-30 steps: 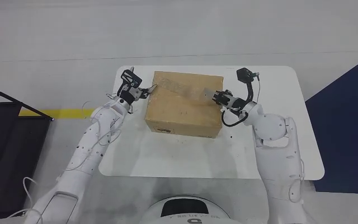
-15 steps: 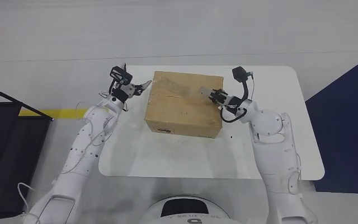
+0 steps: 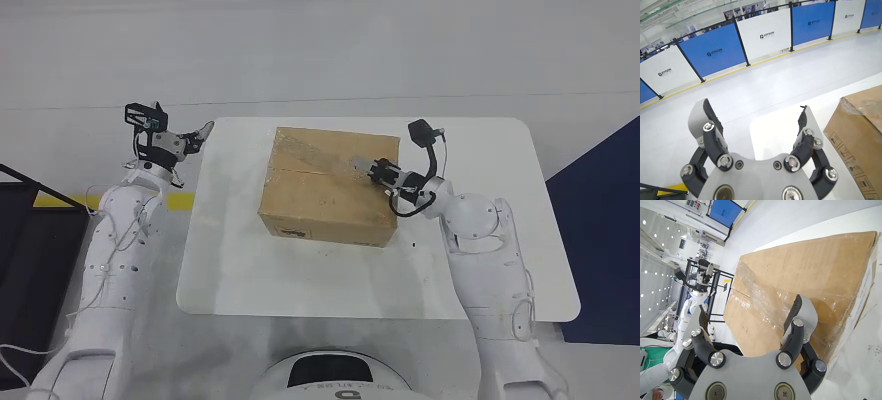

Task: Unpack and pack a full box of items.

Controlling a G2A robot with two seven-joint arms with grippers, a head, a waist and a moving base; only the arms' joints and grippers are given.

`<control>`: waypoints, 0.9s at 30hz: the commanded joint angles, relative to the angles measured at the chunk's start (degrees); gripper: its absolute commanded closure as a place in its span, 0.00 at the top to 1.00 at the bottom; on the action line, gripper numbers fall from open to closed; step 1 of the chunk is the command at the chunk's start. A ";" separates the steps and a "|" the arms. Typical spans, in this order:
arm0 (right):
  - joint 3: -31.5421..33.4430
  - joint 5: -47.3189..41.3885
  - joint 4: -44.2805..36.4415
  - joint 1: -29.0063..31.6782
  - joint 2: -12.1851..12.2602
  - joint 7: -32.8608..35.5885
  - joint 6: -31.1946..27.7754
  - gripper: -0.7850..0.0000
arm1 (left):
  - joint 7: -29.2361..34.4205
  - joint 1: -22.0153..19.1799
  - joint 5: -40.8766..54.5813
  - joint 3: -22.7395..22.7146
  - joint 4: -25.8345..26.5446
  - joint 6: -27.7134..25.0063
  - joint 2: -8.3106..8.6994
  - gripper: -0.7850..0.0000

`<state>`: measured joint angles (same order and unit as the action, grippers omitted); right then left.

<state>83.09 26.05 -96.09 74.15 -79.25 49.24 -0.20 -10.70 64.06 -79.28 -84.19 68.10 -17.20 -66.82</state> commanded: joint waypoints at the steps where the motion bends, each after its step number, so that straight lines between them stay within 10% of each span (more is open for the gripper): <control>1: -0.26 0.02 0.11 -0.07 0.13 -0.14 0.08 1.00 | 0.01 0.00 0.00 0.00 0.00 0.00 0.00 1.00; 8: -0.28 -0.53 0.20 0.14 0.65 -0.74 0.29 1.00 | 22.36 -0.63 36.23 0.02 -2.44 -11.50 -1.45 1.00; 13: 0.07 -0.93 -0.03 0.64 1.08 -0.88 0.32 1.00 | 34.76 -3.02 48.84 -1.42 -3.17 -11.00 -1.28 1.00; 24: 0.03 -0.97 -0.14 0.72 1.34 -0.62 0.13 1.00 | 35.53 -2.56 52.34 -1.33 -3.34 -10.41 -1.47 1.00; 27: 0.03 -0.97 -0.14 0.72 1.34 -0.62 0.13 1.00 | 51.54 -4.03 73.98 -0.99 -4.97 0.51 -2.27 1.00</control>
<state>83.12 25.08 -96.23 74.87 -77.91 48.63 -0.08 29.27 61.11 -24.48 -85.24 63.74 -23.83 -68.73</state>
